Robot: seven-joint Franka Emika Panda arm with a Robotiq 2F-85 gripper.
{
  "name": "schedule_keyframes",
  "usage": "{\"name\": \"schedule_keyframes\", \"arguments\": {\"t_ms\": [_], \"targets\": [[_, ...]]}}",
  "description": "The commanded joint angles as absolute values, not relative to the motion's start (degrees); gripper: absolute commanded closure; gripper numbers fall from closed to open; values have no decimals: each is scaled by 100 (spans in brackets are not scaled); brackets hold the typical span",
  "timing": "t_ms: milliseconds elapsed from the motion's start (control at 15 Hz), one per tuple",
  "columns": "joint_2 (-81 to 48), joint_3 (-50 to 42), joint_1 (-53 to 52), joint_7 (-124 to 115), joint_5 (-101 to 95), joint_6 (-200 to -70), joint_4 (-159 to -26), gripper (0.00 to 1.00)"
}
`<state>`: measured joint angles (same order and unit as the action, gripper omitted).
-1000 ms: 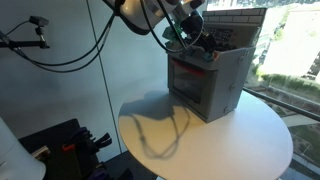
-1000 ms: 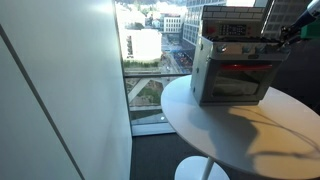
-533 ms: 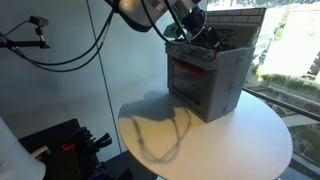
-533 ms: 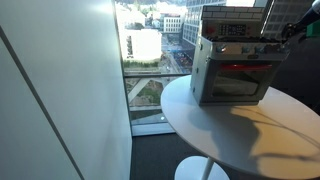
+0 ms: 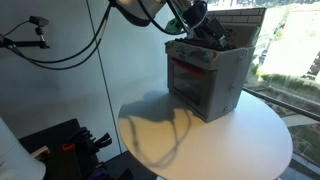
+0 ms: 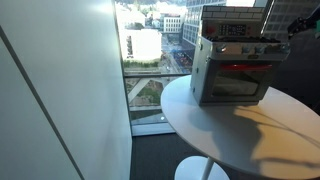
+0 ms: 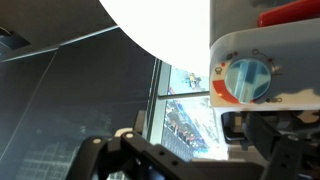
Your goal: Turn the knob on the right stove of the stove in an anticlockwise direction
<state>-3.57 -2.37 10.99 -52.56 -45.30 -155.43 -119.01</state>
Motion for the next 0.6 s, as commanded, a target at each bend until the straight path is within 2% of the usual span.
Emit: {"name": "schedule_keyframes", "arguments": {"t_ms": [0,533], "targets": [[-35,-199,1096,-4922,-4257,-15263,-12150,0],[423,-372,713,-3413,-2557,-14500,-12454,0]]}}
